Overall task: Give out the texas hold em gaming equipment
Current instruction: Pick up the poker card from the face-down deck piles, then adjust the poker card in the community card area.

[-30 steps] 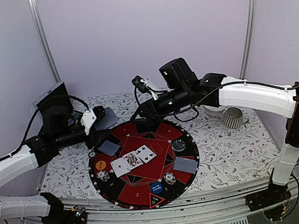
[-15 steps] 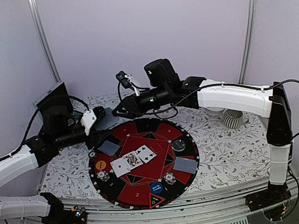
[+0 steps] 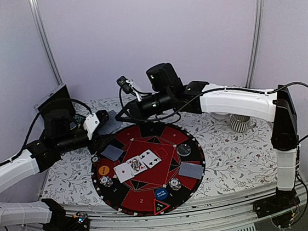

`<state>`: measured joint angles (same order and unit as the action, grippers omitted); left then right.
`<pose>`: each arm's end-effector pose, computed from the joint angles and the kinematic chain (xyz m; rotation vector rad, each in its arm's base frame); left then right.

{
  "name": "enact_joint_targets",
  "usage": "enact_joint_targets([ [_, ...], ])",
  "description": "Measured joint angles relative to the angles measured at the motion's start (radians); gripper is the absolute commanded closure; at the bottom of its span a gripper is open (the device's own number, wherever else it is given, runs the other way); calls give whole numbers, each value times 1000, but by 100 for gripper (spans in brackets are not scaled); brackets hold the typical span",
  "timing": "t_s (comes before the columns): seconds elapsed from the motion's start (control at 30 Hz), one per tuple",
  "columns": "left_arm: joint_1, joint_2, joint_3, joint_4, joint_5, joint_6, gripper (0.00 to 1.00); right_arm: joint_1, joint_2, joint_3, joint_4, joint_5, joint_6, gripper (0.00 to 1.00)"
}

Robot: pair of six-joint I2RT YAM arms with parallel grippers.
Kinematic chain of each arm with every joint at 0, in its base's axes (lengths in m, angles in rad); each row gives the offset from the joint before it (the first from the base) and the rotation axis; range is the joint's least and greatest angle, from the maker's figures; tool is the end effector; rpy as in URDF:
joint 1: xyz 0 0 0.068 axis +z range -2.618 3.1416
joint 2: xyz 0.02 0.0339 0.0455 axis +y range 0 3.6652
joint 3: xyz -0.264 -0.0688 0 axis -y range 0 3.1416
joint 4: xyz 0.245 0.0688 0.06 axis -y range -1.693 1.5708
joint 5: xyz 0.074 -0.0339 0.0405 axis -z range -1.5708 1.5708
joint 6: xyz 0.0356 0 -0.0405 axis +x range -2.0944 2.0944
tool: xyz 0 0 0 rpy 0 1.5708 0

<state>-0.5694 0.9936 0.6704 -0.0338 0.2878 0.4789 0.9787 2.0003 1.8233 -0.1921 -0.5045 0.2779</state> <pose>0.1871 -0.1318 0.2760 1.1266 1.5634 -0.3378 0.2535 0.4077 0.3315 -1.0680 1.8428 1.2823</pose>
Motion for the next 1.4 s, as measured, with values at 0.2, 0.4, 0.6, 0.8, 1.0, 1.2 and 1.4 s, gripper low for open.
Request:
enact_joint_targets([
  [0.2, 0, 2, 0, -8, 0, 0, 57, 1, -32, -38, -1, 27, -9, 98],
  [0.4, 0, 2, 0, -9, 0, 0, 57, 0, -120, -77, -2, 48, -28, 98],
  [0.6, 0, 2, 0, -9, -2, 0, 57, -6, -172, -84, -1, 53, -34, 98],
  [0.8, 0, 2, 0, -8, -5, 0, 57, -25, -195, -92, -2, 41, -32, 98],
  [1.0, 0, 2, 0, -8, -8, 0, 57, -86, -280, -178, -10, 93, -26, 98],
  [1.2, 0, 2, 0, -8, -9, 0, 57, -185, -384, -336, -45, 265, -16, 98],
  [1.4, 0, 2, 0, -9, -9, 0, 57, -193, -286, -412, -121, 413, -20, 98],
])
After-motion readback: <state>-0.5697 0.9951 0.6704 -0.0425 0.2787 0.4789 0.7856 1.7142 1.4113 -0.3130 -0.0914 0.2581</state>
